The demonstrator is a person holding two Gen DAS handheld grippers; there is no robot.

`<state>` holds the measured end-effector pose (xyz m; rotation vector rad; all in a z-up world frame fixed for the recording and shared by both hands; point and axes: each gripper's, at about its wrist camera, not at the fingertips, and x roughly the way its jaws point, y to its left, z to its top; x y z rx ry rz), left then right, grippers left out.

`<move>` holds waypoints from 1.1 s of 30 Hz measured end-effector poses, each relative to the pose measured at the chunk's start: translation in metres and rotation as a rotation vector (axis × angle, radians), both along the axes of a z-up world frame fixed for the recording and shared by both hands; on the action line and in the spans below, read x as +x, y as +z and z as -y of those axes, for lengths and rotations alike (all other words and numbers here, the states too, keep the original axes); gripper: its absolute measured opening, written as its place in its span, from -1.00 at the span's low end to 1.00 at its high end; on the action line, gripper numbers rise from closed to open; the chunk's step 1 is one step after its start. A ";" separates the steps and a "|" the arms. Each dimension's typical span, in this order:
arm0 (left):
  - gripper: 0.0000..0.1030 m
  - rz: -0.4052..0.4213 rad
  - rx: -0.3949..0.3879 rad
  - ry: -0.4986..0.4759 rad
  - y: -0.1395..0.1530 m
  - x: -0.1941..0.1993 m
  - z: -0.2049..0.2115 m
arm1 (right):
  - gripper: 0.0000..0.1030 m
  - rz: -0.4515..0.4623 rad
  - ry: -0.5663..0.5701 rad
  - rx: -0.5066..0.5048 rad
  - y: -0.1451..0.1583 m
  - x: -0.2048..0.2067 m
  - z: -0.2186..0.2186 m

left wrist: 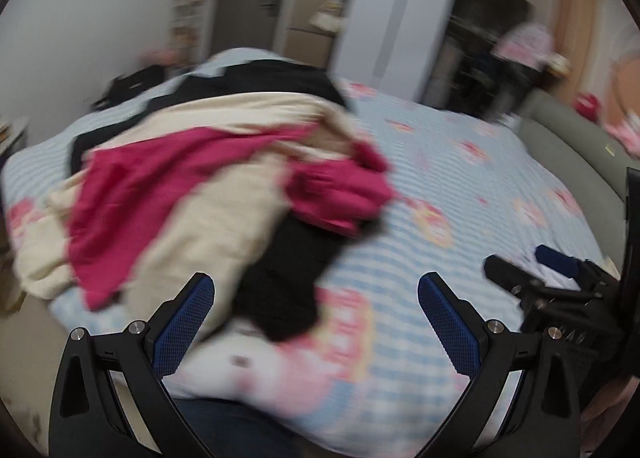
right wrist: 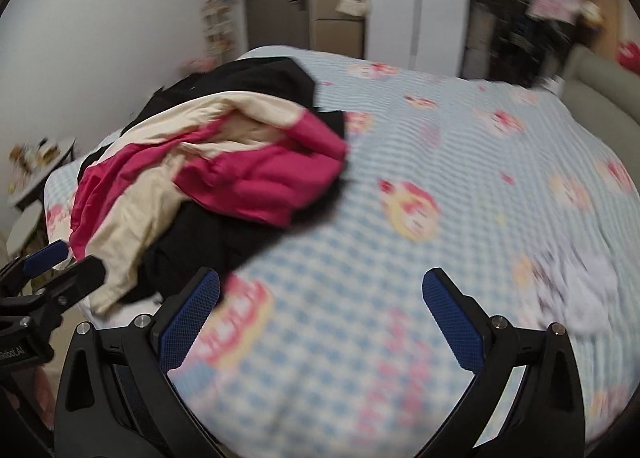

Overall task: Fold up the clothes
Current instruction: 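Move both grippers toward the cream-and-pink garment on the clothes pile, then grasp the cream-and-pink garment edge with the left gripper while the right gripper grasps the pink part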

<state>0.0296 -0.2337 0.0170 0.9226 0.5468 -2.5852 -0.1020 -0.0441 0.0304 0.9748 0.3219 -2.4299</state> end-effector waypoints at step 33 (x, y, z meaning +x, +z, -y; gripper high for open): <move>-0.95 0.001 0.180 -0.035 -0.059 -0.055 0.092 | -0.75 0.017 0.159 -0.090 -0.030 -0.111 0.141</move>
